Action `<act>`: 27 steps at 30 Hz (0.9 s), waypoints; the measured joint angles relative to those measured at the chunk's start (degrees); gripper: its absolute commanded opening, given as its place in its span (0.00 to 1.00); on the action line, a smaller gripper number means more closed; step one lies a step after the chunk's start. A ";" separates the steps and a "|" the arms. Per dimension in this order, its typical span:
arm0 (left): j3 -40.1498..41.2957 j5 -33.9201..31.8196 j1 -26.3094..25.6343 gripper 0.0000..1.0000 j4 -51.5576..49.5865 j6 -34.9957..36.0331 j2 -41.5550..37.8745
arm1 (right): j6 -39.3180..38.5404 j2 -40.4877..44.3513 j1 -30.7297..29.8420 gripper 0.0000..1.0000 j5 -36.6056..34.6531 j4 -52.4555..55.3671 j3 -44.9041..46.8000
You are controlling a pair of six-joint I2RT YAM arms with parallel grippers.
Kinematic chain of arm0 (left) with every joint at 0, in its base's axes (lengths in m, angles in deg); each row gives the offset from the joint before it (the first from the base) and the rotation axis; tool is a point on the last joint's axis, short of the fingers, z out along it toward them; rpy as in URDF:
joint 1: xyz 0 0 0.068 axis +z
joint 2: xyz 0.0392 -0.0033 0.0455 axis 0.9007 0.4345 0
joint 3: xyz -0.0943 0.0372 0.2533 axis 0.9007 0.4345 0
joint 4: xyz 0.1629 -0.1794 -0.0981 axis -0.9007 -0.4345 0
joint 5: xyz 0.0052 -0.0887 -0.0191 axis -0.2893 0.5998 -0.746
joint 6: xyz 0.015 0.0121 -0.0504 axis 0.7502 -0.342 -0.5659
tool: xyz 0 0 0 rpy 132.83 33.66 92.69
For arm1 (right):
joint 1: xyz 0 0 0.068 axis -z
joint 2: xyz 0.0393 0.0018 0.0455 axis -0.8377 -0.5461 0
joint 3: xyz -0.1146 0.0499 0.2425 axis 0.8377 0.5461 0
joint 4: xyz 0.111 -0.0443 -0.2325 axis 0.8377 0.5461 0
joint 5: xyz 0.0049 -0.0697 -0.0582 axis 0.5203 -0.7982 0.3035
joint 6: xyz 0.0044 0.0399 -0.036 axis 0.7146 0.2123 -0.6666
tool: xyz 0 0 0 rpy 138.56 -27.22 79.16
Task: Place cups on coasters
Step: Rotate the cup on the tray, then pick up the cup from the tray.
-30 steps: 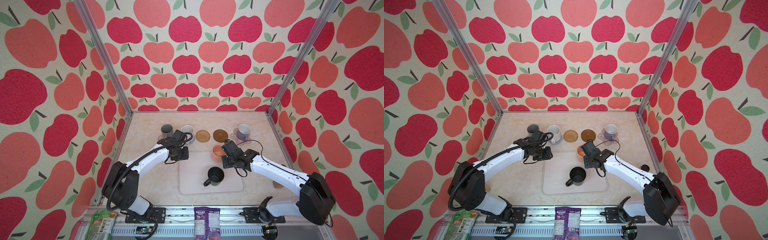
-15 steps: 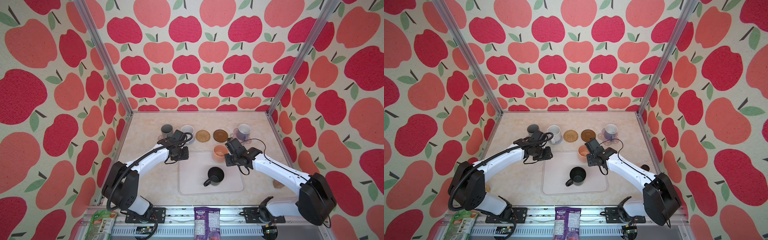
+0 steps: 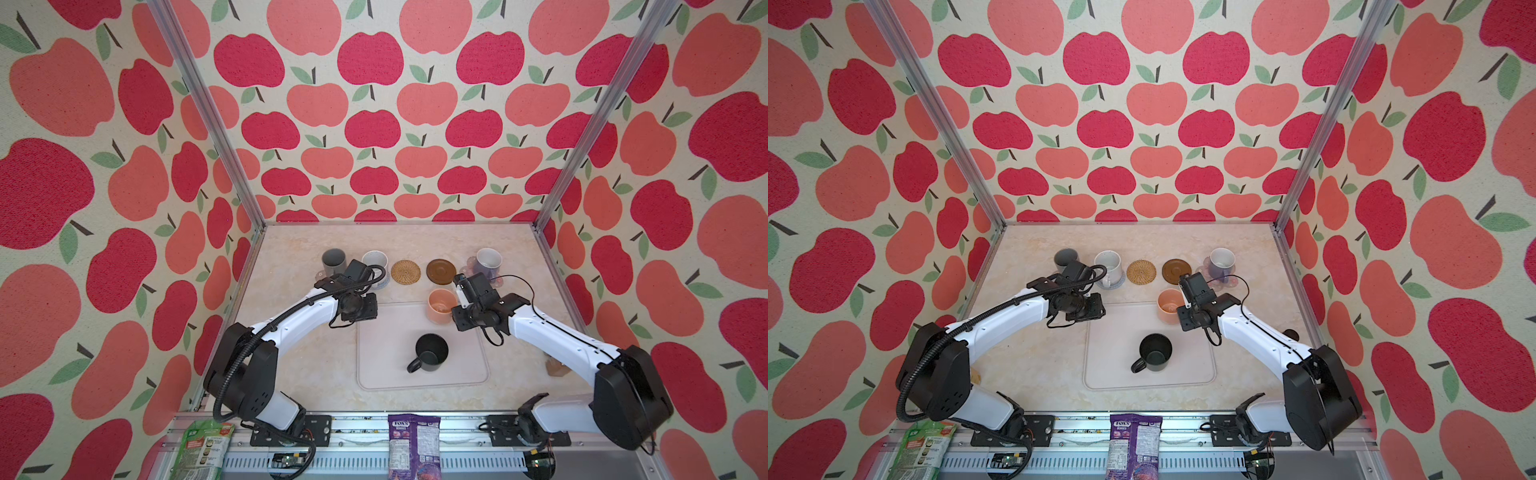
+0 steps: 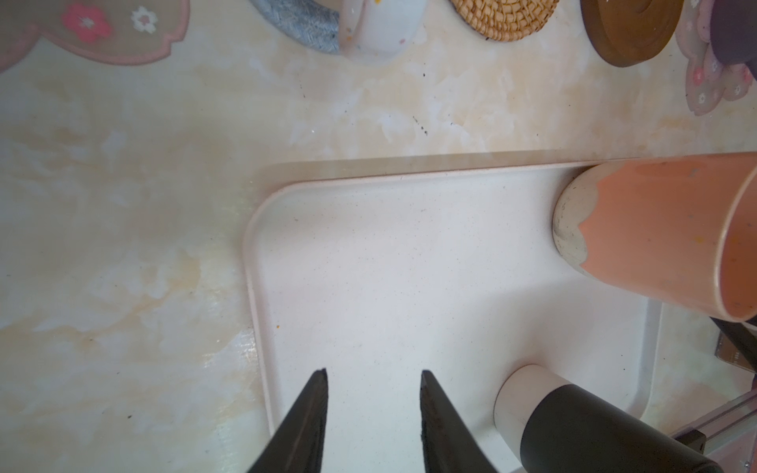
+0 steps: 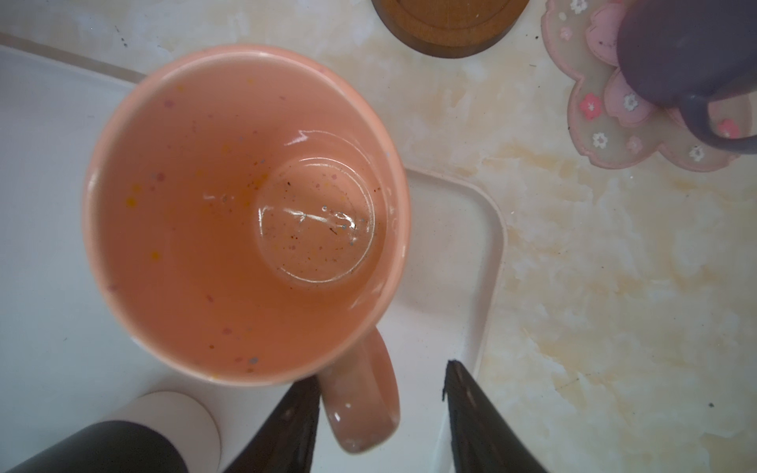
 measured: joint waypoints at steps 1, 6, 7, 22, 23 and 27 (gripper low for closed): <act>0.00 0.02 0.00 0.40 0.00 0.00 0.00 | -0.85 -0.52 0.00 0.52 0.35 -0.37 0.00; 0.00 0.00 0.00 0.40 -0.24 0.02 0.00 | -3.93 -2.29 0.00 0.51 2.08 -0.94 -0.07; 0.00 0.00 0.00 0.40 -0.31 0.02 0.00 | -4.24 -2.32 0.04 0.51 2.40 -0.94 -0.07; -1.84 0.04 0.00 0.40 -0.76 0.20 0.85 | -6.51 -2.56 0.26 0.40 4.26 -1.99 -0.07; -1.84 0.04 0.00 0.40 -0.81 0.20 0.90 | -6.51 -2.67 0.26 0.39 4.26 -1.99 -0.07; -1.84 0.04 0.00 0.40 -0.81 0.22 1.03 | -6.54 -3.45 0.26 0.34 4.24 -2.10 -0.07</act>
